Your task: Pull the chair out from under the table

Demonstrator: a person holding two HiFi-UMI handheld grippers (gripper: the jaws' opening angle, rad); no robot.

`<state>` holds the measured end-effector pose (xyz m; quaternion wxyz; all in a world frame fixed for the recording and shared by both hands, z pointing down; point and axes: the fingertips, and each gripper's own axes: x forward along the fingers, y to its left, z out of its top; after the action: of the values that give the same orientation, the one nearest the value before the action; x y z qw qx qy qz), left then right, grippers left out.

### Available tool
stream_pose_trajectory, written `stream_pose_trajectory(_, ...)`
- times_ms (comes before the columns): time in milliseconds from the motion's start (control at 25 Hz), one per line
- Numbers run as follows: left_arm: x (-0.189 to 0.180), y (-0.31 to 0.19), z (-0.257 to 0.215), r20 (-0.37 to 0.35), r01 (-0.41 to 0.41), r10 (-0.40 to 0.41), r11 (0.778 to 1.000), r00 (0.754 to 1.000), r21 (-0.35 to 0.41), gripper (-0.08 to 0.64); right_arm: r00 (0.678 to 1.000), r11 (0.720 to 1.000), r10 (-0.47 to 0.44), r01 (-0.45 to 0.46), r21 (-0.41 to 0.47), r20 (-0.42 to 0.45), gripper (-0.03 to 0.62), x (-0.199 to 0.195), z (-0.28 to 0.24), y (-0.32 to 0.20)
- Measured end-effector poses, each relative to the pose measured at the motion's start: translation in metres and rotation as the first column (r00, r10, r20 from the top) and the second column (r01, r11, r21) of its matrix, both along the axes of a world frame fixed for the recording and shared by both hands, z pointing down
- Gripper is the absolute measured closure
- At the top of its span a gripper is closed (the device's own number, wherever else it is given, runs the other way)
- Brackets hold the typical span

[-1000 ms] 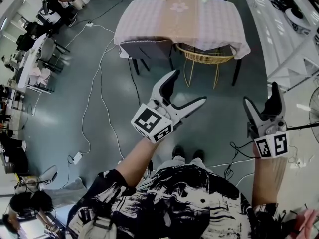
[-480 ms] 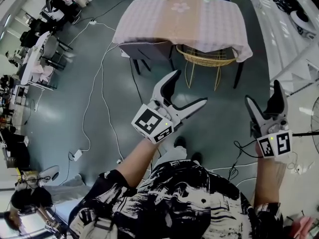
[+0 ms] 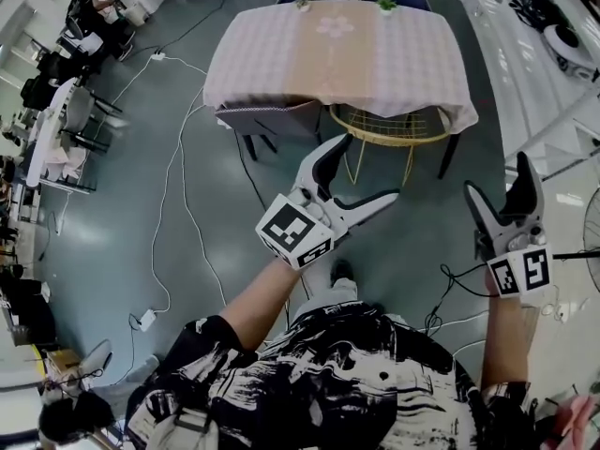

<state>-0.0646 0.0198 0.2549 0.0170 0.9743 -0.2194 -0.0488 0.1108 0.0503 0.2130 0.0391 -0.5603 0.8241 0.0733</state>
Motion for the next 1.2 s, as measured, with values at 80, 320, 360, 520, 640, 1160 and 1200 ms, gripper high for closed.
stream_pose_trajectory(80,-0.005,-0.017,0.002,0.001,-0.013,0.013,1.0,1.0,-0.005,0.114,1.0,1.0,0.014,-0.014,0.0,-0.007,0.137,-0.003,-0.001,-0.013)
stream_pose_trajectory(320,0.001,-0.052,0.018,0.007,-0.02,0.02,0.999,1.0,-0.037,0.114,0.999,0.998,0.033,-0.033,-0.046,0.001,0.137,0.009,0.02,-0.039)
stream_pose_trajectory(360,0.004,-0.057,0.02,0.008,-0.016,0.016,0.999,1.0,-0.035,0.114,1.0,0.998,0.029,-0.028,-0.049,0.003,0.137,0.012,0.023,-0.044)
stream_pose_trajectory(520,0.015,-0.072,0.028,0.022,0.005,-0.004,0.999,1.0,-0.04,0.114,1.0,0.997,-0.011,0.01,-0.07,-0.005,0.137,0.021,0.037,-0.065)
stream_pose_trajectory(640,0.018,-0.082,0.039,0.061,0.031,-0.028,0.999,0.998,-0.042,0.114,0.998,0.994,-0.06,0.056,-0.093,-0.037,0.137,0.025,0.048,-0.083)
stream_pose_trajectory(1160,0.073,-0.202,0.208,0.549,-0.092,0.054,0.995,0.834,0.041,0.115,0.8,0.903,-0.351,0.152,-0.402,-0.487,0.138,0.036,0.241,-0.206)
stream_pose_trajectory(1200,0.077,-0.212,0.234,0.615,-0.119,0.069,0.992,0.785,0.039,0.115,0.744,0.885,-0.394,0.149,-0.44,-0.54,0.138,0.038,0.267,-0.218)
